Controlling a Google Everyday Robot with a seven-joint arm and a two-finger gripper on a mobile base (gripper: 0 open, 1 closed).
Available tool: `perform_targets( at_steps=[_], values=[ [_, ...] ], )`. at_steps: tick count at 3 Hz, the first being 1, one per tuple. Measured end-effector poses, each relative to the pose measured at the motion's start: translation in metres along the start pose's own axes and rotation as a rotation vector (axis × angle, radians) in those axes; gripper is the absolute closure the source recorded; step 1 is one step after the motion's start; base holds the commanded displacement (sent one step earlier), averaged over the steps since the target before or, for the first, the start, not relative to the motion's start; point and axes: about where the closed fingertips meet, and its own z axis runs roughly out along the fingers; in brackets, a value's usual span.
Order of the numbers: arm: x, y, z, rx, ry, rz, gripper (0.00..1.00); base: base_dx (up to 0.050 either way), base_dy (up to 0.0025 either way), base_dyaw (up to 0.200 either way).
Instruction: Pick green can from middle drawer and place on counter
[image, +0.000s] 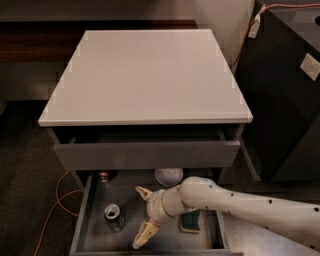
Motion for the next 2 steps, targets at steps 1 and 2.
perform_targets(
  at_steps=[1,2],
  values=[
    [0.007,-0.017,0.007,0.078,0.021,0.045,0.0,0.0,0.0,0.0],
    [0.015,-0.039,0.019,0.126,0.025,0.09,0.0,0.0,0.0,0.0]
  ],
)
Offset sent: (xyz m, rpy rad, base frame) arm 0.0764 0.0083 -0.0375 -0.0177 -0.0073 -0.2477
